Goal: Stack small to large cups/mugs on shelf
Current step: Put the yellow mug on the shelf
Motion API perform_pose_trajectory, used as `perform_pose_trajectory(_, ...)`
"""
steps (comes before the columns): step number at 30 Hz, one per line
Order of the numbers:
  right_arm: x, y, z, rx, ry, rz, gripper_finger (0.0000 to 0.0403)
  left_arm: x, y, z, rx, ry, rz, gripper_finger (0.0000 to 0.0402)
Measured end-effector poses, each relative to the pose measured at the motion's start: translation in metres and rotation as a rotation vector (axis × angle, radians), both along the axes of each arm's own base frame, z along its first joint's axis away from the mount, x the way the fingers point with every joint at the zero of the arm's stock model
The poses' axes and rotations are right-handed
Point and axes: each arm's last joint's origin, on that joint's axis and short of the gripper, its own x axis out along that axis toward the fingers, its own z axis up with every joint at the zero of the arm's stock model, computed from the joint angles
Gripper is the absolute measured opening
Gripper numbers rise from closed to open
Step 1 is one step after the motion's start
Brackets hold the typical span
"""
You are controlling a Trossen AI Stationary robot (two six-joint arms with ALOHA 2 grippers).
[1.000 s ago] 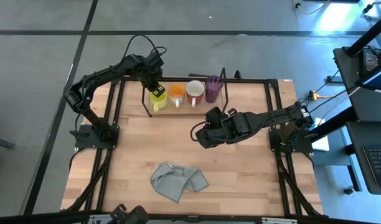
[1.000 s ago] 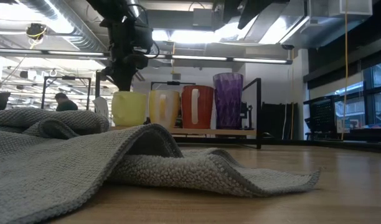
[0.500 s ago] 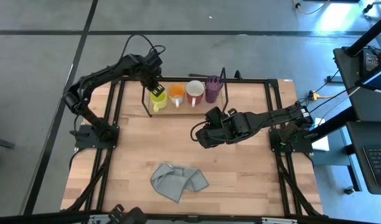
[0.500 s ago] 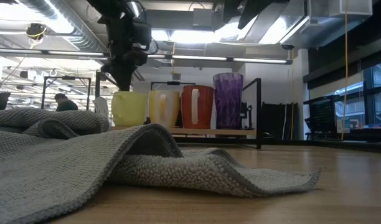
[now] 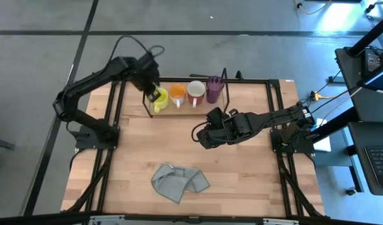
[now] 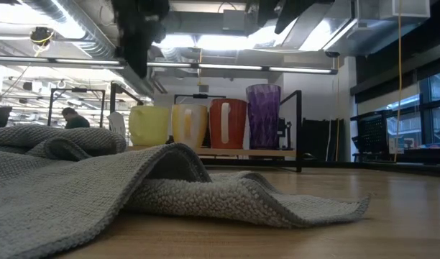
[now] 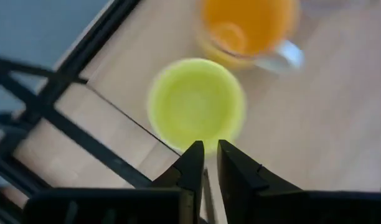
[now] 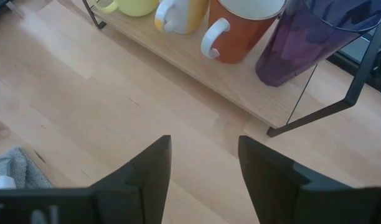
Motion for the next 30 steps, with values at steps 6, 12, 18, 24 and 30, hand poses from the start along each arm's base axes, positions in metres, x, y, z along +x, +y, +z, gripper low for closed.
perform_pose_trajectory(6, 0.0, 0.0, 0.0, 0.001, -0.001, -0.002, 0.0188, 0.012, -0.052, 0.011, 0.11, 0.056, -0.213, 0.0009)
perform_pose_trajectory(12, 0.0, 0.0, 0.0, -0.001, 0.001, 0.002, 0.0188, 0.012, -0.079, -0.006, 0.061, 0.187, -0.405, 0.0001)
perform_pose_trajectory(18, -0.001, 0.0, 0.0, -0.003, 0.009, 0.004, 0.0188, 0.007, -0.105, -0.034, 0.233, 0.183, -0.549, 0.0001)
perform_pose_trajectory(24, -0.001, 0.0, 0.0, -0.01, 0.023, 0.012, 0.0188, -0.006, -0.11, -0.059, 0.346, 0.156, -0.462, 0.0)
perform_pose_trajectory(30, -0.002, -0.001, -0.001, -0.012, 0.03, 0.013, 0.0188, -0.018, -0.113, -0.092, 0.319, 0.183, -0.388, 0.0)
